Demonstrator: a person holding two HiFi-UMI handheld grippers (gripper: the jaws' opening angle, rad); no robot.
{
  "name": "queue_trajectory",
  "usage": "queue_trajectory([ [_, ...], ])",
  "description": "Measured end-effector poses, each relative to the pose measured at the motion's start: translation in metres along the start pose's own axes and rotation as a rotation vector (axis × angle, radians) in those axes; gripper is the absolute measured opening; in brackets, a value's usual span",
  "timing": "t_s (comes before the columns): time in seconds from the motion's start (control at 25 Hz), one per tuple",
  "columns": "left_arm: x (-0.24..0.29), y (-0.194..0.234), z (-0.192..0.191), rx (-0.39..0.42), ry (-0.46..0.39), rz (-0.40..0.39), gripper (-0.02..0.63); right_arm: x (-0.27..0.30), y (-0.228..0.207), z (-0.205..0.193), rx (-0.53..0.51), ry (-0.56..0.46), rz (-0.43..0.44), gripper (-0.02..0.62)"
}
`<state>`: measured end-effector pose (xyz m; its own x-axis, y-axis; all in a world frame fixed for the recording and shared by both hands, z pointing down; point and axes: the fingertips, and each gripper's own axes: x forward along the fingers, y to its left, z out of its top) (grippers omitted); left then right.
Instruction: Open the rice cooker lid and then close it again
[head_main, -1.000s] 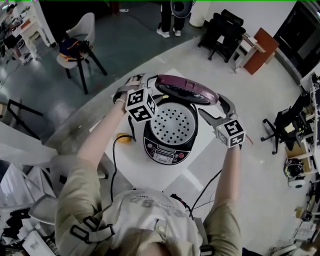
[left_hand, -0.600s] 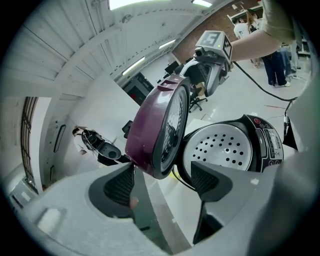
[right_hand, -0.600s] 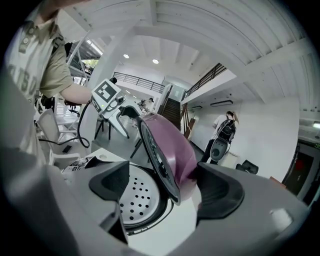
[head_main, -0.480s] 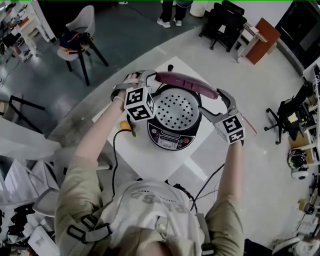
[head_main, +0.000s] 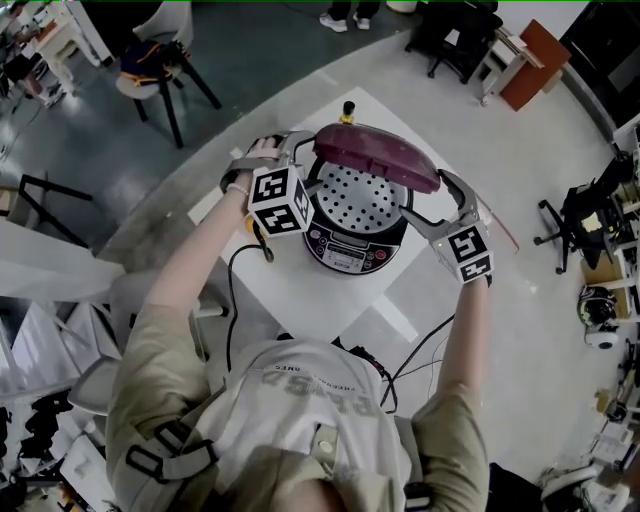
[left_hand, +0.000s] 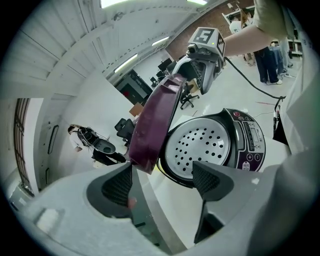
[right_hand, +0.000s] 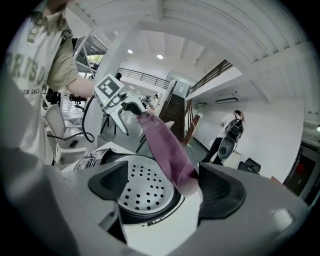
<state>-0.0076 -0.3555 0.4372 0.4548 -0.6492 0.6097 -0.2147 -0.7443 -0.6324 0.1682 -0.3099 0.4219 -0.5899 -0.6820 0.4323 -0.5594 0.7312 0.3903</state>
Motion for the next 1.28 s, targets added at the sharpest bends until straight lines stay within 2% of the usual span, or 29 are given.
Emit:
queue_trajectory([
  [0.16,-0.002,-0.015,-0.004,0.016,0.010,-0.018,0.391,-0.002,0.013,-0.002,0.000,-0.005,0.015,0.417],
  [0.36,-0.003,-0.028,-0.010,0.050,0.030,-0.037,0.394,-0.005,0.025,-0.014,-0.011,0.040,0.041,0.420],
  [0.52,-0.005,-0.039,-0.015,0.080,0.046,-0.056,0.394,-0.005,0.034,-0.018,-0.003,0.018,0.068,0.420],
  [0.92,-0.004,-0.068,-0.027,0.121,0.076,-0.114,0.402,-0.009,0.059,-0.029,-0.045,0.085,0.141,0.425],
  [1.16,-0.005,-0.087,-0.033,0.068,0.068,-0.207,0.430,-0.010,0.072,-0.039,-0.030,0.110,0.190,0.425],
  [1.28,-0.004,-0.092,-0.037,0.071,0.074,-0.224,0.430,-0.009,0.077,-0.043,-0.023,0.125,0.215,0.430],
])
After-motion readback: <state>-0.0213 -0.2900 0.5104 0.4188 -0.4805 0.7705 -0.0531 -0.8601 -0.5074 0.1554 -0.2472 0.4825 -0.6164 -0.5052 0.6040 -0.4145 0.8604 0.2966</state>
